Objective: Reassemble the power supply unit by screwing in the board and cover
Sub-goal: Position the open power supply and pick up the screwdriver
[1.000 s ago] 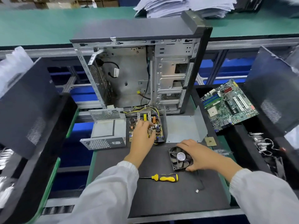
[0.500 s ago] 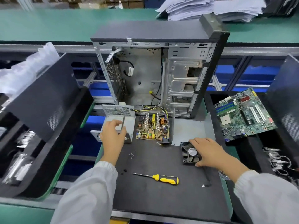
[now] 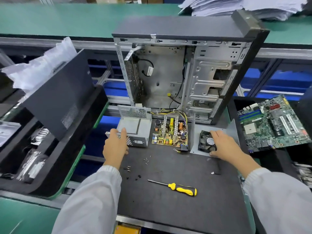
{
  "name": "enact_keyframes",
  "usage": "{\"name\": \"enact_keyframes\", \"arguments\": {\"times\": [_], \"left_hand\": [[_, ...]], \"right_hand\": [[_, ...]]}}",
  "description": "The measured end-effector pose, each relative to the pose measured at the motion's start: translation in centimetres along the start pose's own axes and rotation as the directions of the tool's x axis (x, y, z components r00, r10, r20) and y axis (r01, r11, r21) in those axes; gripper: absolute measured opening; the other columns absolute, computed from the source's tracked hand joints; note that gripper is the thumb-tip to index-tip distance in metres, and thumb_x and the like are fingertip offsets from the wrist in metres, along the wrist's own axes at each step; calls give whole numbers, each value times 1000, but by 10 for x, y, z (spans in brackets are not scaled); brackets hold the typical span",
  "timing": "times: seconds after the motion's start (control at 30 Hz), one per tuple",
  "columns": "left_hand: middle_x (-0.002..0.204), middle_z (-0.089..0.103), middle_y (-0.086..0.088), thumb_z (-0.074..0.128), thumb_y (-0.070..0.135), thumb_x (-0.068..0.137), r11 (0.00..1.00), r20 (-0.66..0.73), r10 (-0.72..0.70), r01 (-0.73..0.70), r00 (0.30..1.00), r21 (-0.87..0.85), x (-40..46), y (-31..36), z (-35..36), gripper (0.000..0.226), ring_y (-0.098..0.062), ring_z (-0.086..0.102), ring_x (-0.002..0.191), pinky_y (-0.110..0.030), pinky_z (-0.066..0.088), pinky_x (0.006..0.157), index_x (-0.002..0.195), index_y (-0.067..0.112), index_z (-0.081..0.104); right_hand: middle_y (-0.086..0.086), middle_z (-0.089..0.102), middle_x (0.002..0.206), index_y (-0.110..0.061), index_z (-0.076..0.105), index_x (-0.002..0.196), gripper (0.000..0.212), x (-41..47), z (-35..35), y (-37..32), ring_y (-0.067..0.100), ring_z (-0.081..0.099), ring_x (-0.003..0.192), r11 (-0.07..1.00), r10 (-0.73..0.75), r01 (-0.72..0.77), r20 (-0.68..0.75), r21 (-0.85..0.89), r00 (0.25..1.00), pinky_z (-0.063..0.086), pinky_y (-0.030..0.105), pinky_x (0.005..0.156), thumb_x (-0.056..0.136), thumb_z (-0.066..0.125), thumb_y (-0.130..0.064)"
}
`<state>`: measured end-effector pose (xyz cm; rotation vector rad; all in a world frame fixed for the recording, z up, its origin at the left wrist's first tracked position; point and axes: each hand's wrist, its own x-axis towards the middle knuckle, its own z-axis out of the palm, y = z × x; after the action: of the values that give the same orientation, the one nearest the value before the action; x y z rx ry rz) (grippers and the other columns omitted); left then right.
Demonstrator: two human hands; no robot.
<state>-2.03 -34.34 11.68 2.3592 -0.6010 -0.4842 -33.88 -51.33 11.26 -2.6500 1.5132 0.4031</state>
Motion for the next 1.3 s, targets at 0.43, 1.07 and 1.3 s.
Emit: {"name": "enact_keyframes", "arguments": {"times": [0.43, 1.07, 1.3], "left_hand": [[90, 66, -31, 49, 10, 84, 976, 138, -97, 122, 986, -183, 27, 18, -12, 23, -41, 70, 67, -53, 59, 67, 87, -12, 56], [56, 62, -12, 51, 0, 87, 954, 478, 258, -298, 840, 9, -42, 44, -85, 14, -30, 69, 50, -31, 54, 42, 74, 4, 52], [75, 72, -25, 48, 7, 96, 991, 775, 65, -130, 629, 22, -94, 39, -30, 16, -34, 73, 67, -33, 59, 53, 80, 4, 46]], "right_hand": [[12, 49, 109, -11, 42, 102, 21, -69, 8, -111, 31, 52, 96, 846, -529, 512, 345, 147, 775, 36, 37, 69, 90, 53, -24], [-8, 60, 58, -31, 66, 80, 37, -46, -75, -78, 4, 52, 54, 521, -173, 286, -229, 804, 958, 38, 20, 51, 84, 47, -63], [8, 55, 58, -6, 62, 74, 24, -46, -42, -51, 12, 36, 49, 815, -359, 356, -85, 457, 930, 35, 31, 52, 86, 57, -26]]}}
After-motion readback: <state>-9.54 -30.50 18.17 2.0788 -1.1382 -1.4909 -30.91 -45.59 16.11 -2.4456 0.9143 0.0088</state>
